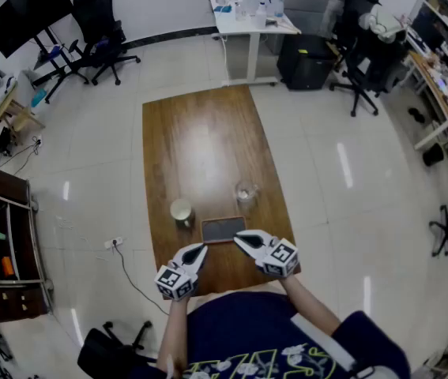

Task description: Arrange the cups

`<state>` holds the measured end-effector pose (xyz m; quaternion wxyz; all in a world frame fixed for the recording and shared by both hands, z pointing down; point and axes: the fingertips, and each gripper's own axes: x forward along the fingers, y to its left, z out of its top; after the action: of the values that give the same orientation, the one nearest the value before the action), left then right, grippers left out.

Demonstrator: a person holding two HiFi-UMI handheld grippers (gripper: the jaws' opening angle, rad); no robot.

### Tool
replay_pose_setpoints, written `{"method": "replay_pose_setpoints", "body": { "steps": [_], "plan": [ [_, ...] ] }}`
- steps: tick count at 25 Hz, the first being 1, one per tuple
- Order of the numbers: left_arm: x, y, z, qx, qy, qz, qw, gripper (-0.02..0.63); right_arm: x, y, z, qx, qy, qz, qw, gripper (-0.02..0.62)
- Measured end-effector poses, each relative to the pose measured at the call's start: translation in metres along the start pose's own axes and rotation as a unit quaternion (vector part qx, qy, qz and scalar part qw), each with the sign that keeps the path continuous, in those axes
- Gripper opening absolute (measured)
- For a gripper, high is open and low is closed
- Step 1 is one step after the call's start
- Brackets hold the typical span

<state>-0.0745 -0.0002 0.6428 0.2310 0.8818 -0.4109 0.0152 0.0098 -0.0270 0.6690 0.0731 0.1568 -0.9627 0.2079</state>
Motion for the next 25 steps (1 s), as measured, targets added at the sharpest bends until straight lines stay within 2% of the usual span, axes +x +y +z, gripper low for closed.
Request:
{"method": "replay_pose_setpoints", "body": {
  "steps": [6,7,9,10,11,12,14,17,20,23,25],
  "plan": [
    [-0.001,0.0,-0.019,-0.003,0.0,-0.004,1.0,0.003,-0.002,0.008,-0.01,-0.003,0.011,0.011,1.0,0.003],
    [0.0,0.006,-0.017,0.006,0.005,0.008,0.9999,0.003,-0.004,0.008,-0.011,-0.003,0.014,0.009,1.0,0.003],
    [-0.001,0.033,-0.011,0.027,0.024,0.059,0.9976,0.005,-0.01,0.009,-0.01,-0.002,0.018,0.001,1.0,0.003],
    [-0.002,0.053,-0.008,0.033,0.036,0.095,0.9943,0.105,-0.013,0.009,-0.008,-0.002,0.019,-0.005,1.0,0.003],
    [-0.002,0.079,-0.012,0.036,0.051,0.132,0.9893,0.296,-0.017,0.01,-0.006,0.0,0.02,-0.01,1.0,0.003],
    [-0.002,0.108,-0.023,0.035,0.07,0.166,0.983,0.432,-0.02,0.01,-0.004,0.001,0.022,-0.016,1.0,0.003],
    [0.004,0.16,-0.05,0.022,0.119,0.211,0.97,0.498,-0.027,0.011,0.0,0.003,0.024,-0.028,0.999,0.003],
    [0.024,0.205,-0.073,-0.01,0.172,0.237,0.956,0.534,-0.037,0.014,0.008,0.004,0.027,-0.045,0.999,0.002],
    [0.035,0.233,-0.105,-0.005,0.222,0.253,0.9418,0.534,-0.047,0.017,0.016,0.005,0.03,-0.061,0.998,0.002],
    [0.049,0.244,-0.127,0.011,0.262,0.233,0.9364,0.534,-0.056,0.019,0.022,0.007,0.034,-0.077,0.996,0.002],
    [0.051,0.247,-0.137,0.015,0.273,0.228,0.9345,0.532,-0.065,0.018,0.02,0.013,0.037,-0.089,0.995,0.002]
  ]
}}
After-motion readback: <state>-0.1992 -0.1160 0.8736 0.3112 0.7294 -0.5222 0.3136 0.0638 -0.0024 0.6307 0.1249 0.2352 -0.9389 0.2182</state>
